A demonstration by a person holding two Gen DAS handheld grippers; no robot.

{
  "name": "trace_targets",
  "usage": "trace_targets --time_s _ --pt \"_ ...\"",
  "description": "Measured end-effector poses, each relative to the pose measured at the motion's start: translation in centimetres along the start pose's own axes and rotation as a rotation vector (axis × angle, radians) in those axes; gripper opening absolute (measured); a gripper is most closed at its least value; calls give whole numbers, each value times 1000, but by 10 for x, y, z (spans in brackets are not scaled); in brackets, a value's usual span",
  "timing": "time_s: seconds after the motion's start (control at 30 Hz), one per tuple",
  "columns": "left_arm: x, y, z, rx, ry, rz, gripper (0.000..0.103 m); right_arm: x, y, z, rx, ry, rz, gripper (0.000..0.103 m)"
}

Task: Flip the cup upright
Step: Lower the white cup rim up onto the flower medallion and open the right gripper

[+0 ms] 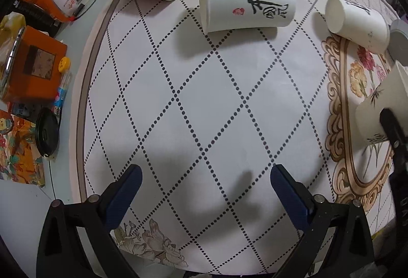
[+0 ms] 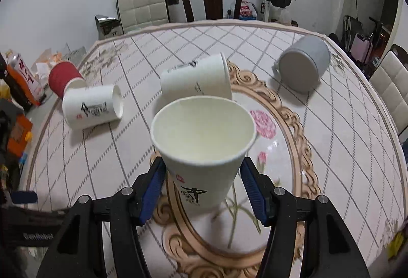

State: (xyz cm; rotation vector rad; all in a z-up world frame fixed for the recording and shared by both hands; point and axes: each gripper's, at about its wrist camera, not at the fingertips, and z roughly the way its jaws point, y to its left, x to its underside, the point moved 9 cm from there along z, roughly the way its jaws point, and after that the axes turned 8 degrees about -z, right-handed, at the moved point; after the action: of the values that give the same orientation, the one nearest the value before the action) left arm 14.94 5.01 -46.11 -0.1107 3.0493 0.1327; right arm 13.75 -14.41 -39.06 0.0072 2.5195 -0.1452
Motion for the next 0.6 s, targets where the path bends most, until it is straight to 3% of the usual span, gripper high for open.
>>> trace_targets --time_s 0.17,0.23,0.47,0.6 --pt "14 6 -16 2 -34 -2 103 23 -2 -5 -27 66 13 65" --pt "23 4 -27 3 -50 -9 103 29 -5 -10 -18 77 10 77" --pt "41 -1 -70 -6 -120 -42 103 29 -29 -48 27 69 14 87" --pt "51 4 -104 -3 -177 -64 103 25 -46 -83 59 71 5 101"
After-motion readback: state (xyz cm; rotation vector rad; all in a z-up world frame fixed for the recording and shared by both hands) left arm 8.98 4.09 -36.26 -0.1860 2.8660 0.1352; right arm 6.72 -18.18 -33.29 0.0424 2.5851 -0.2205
